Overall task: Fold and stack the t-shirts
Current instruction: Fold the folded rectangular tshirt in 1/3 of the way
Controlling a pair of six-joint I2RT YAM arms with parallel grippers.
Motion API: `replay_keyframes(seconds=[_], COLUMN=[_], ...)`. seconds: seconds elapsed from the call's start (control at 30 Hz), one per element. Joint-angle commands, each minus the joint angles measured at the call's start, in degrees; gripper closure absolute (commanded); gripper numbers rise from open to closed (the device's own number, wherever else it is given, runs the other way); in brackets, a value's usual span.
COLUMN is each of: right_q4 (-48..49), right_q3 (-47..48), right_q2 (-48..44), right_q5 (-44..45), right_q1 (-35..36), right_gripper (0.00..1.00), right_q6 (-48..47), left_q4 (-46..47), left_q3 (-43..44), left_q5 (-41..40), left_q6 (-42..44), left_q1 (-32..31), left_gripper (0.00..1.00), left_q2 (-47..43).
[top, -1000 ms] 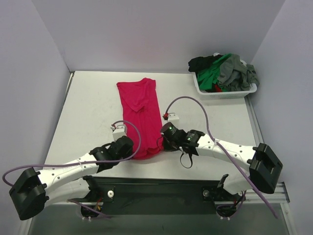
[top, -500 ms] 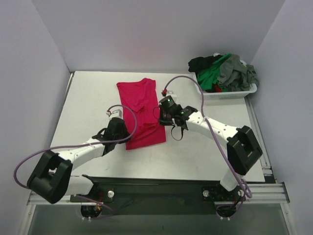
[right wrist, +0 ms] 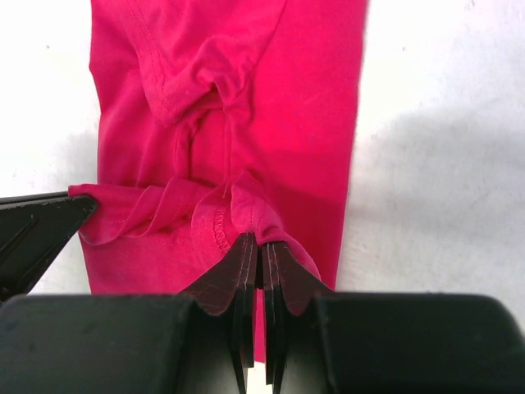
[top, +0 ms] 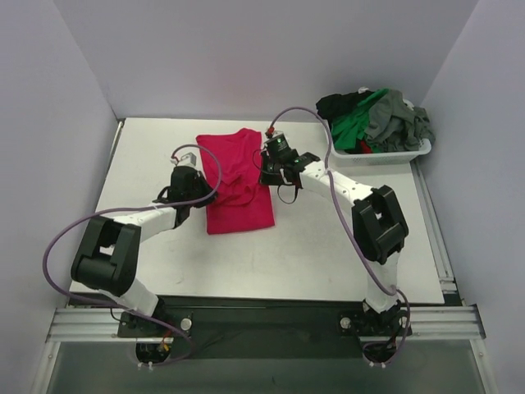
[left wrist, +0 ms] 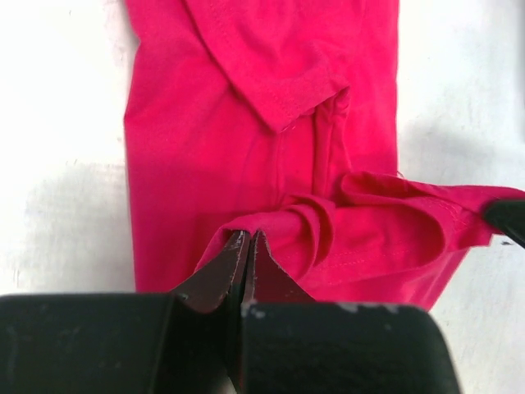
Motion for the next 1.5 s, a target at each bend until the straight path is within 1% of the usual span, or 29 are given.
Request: replay_keyframes(seconds=[0.0, 0.17, 0.47, 0.57, 0.77, 0.9, 0.93, 0.97, 1.0, 1.03, 1.07, 1.1, 1.13, 1.17, 1.2, 1.23, 1.3, 1.33, 1.37, 1.4, 1.43, 1.47], right_q4=[-0.73, -1.17, -1.44, -1.88, -2.4, -3.98, -4.33, -4.69, -4.86, -5.39, -5.74, -6.27, -6.53, -6.54, -6.54, -6.19, -3.74, -2.59, -1.19, 1.44, 2.77, 3.91], right_q3=[5.29, 9.61, 11.8, 13.91, 15.94, 20.76, 21.64, 22.7, 23.49, 25.59, 26.48, 27.18, 27.8, 27.63, 26.67, 25.53, 19.22, 16.67, 10.73, 7.97, 2.29, 2.23], right_q2=[2.09, 5.52, 5.7, 6.75, 8.95, 12.63, 13.34, 14.05, 14.75, 16.15, 16.86, 17.39, 17.91, 17.75, 17.13, 15.21, 10.83, 9.15, 7.48, 4.07, 2.55, 1.06], right_q5=[-2.38, -4.05, -3.97, -4.23, -5.02, -6.51, -6.95, -7.04, -7.22, -7.39, -7.48, -7.66, -7.83, -8.27, -8.36, -8.19, -7.75, -7.75, -7.66, -7.74, -7.83, -8.01], right_q1=[-1.16, -2.22, -2.92, -3.18, -4.06, -4.5, -4.68, -4.59, -4.76, -4.94, -5.12, -5.29, -5.47, -5.64, -5.65, -5.56, -5.21, -5.12, -5.12, -5.03, -4.86, -4.77], right_gripper=[1.0, 1.0, 1.0, 1.0, 1.0, 1.0, 0.98, 0.91, 0.8, 0.54, 0.4, 0.3, 0.23, 0.18, 0.17, 0.16, 0.16, 0.16, 0.16, 0.16, 0.18, 0.19], right_q6=[-1.53, -1.53, -1.53, -1.7, -1.96, -2.14, -2.23, -2.32, -2.84, -3.11, -3.28, -3.63, -3.81, -3.81, -3.99, -4.42, -4.69, -4.6, -4.08, -3.9, -3.29, -3.02], left_q4=[5.48, 5.92, 8.03, 8.29, 8.99, 7.5, 7.15, 7.24, 7.15, 6.8, 6.45, 5.84, 4.44, 3.99, 3.64, 4.07, 3.64, 2.76, 2.23, 1.44, -0.22, -1.28], left_q3=[3.82, 6.81, 5.85, 7.25, 9.71, 13.84, 14.54, 15.59, 16.21, 16.91, 17.62, 19.28, 19.73, 20.0, 18.95, 17.46, 14.65, 11.42, 9.91, 8.32, 6.05, 4.81], left_q5=[5.17, 9.05, 11.86, 13.62, 14.5, 15.21, 15.03, 14.94, 15.12, 15.21, 14.95, 14.77, 14.42, 13.46, 12.93, 12.31, 8.1, 6.96, 4.6, 3.35, 1.08, -0.08], left_q6=[2.29, 3.0, 3.26, 3.17, 2.91, 2.73, 2.65, 2.3, 2.12, 2.03, 1.86, 1.85, 1.94, 2.12, 2.64, 2.99, 3.96, 4.22, 4.75, 5.1, 5.8, 5.9], left_q1=[2.37, 5.1, 8.09, 9.14, 10.9, 11.61, 11.7, 11.87, 11.87, 12.13, 12.22, 12.31, 12.31, 12.31, 12.22, 11.88, 11.35, 11.08, 10.21, 9.59, 8.19, 7.4], left_gripper=[1.0, 1.0, 1.0, 1.0, 1.0, 1.0, 1.0, 0.95, 0.87, 0.78, 0.55, 0.47, 0.4, 0.34, 0.28, 0.26, 0.23, 0.23, 0.23, 0.24, 0.25, 0.25], left_q2=[1.89, 4.79, 3.74, 5.32, 8.74, 12.43, 12.97, 14.1, 14.63, 15.16, 16.04, 16.39, 16.49, 16.31, 15.09, 13.95, 9.83, 8.41, 5.79, 4.55, 2.44, 2.42])
